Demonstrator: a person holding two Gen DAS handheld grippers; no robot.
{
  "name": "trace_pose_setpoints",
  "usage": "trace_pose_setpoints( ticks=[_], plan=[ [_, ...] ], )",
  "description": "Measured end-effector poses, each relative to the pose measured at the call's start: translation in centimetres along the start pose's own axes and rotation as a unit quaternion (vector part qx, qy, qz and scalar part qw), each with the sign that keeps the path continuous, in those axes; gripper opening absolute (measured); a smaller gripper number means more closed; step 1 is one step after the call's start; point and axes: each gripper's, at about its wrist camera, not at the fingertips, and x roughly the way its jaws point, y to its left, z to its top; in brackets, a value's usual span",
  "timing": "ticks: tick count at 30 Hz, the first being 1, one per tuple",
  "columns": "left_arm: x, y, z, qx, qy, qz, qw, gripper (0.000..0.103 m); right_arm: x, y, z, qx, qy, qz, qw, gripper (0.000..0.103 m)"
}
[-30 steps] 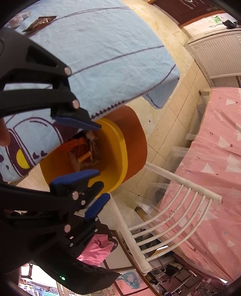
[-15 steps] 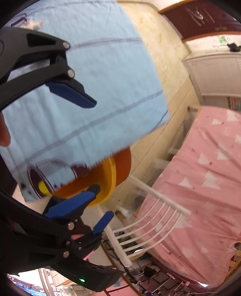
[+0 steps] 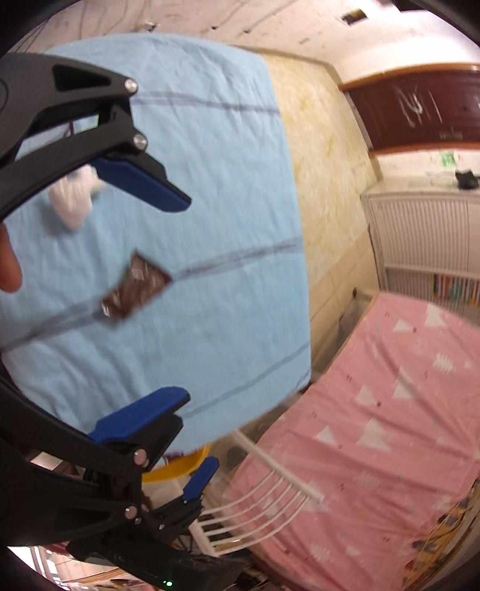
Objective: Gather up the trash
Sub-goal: 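Move both open tools back over the last items on the bed, then grasp the white tissue with the left tool while the right tool grasps the brown snack wrapper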
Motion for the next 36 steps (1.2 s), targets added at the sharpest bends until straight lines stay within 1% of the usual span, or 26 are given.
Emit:
trace_pose_setpoints(
  ticks=[4, 7, 10, 14, 17, 23, 26, 27, 34, 36],
  plan=[
    [-0.4, 3.5, -0.8, -0.032, 0.001, 0.018, 0.9993, 0.091, 0.7, 2.2, 0.4, -0.015, 0.007, 0.014, 1.0, 0.082],
    [-0.5, 5.2, -1.6, -0.046, 0.004, 0.026, 0.9986, 0.091, 1.4, 3.7, 0.5, -0.025, 0.014, 0.023, 0.999, 0.082],
    [-0.7, 7.0, -2.4, -0.06, 0.004, 0.029, 0.9978, 0.091, 2.1, 5.0, 0.5, -0.034, 0.02, 0.031, 0.999, 0.082],
    [-0.7, 8.7, -3.7, -0.079, 0.01, 0.021, 0.9966, 0.091, 3.3, 7.1, 0.3, -0.049, 0.035, 0.049, 0.997, 0.082],
    [-0.6, 9.3, -5.0, -0.081, 0.016, 0.015, 0.9964, 0.091, 4.3, 8.7, -0.1, -0.067, 0.047, 0.057, 0.995, 0.082],
    [-0.1, 9.2, -7.2, -0.076, 0.025, 0.001, 0.9968, 0.091, 5.9, 10.6, -0.6, -0.085, 0.069, 0.063, 0.992, 0.082],
    [0.0, 9.1, -8.2, -0.071, 0.025, 0.005, 0.9971, 0.091, 6.4, 11.2, -0.7, -0.094, 0.076, 0.061, 0.991, 0.082],
    [0.1, 9.2, -8.2, -0.071, 0.025, 0.006, 0.9972, 0.088, 6.6, 11.4, -0.8, -0.096, 0.078, 0.061, 0.99, 0.082],
    [0.7, 9.3, -9.0, -0.072, 0.026, 0.01, 0.997, 0.082, 7.9, 12.2, -1.7, -0.118, 0.095, 0.055, 0.987, 0.082],
    [0.9, 9.1, -9.1, -0.068, 0.026, 0.013, 0.9973, 0.079, 8.2, 12.3, -1.9, -0.125, 0.095, 0.049, 0.986, 0.081]
  ],
)
